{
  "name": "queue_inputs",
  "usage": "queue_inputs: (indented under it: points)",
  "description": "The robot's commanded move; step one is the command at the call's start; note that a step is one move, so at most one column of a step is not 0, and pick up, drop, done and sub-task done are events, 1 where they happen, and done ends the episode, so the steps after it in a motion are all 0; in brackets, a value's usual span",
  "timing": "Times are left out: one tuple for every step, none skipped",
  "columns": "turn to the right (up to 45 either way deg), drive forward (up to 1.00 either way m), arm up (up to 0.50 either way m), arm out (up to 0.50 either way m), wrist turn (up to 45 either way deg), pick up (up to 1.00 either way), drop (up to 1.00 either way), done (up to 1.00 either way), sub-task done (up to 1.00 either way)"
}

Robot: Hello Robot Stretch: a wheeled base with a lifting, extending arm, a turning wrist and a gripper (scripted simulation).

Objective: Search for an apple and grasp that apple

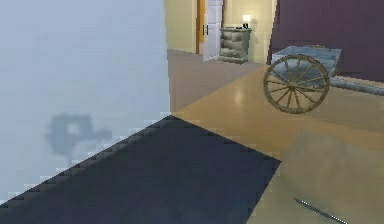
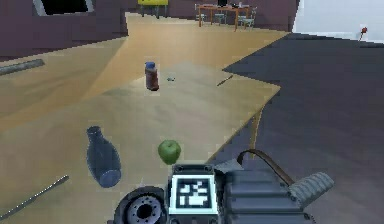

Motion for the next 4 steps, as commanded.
queue_inputs:
  points:
    - [0.0,0.0,0.0,0.3,0.0,0.0,0.0,0.0,0.0]
    - [0.0,0.0,0.0,0.0,45.0,0.0,0.0,0.0,0.0]
    - [0.0,0.0,0.0,0.0,45.0,0.0,0.0,0.0,0.0]
    - [0.0,0.0,0.0,0.0,45.0,0.0,0.0,0.0,0.0]
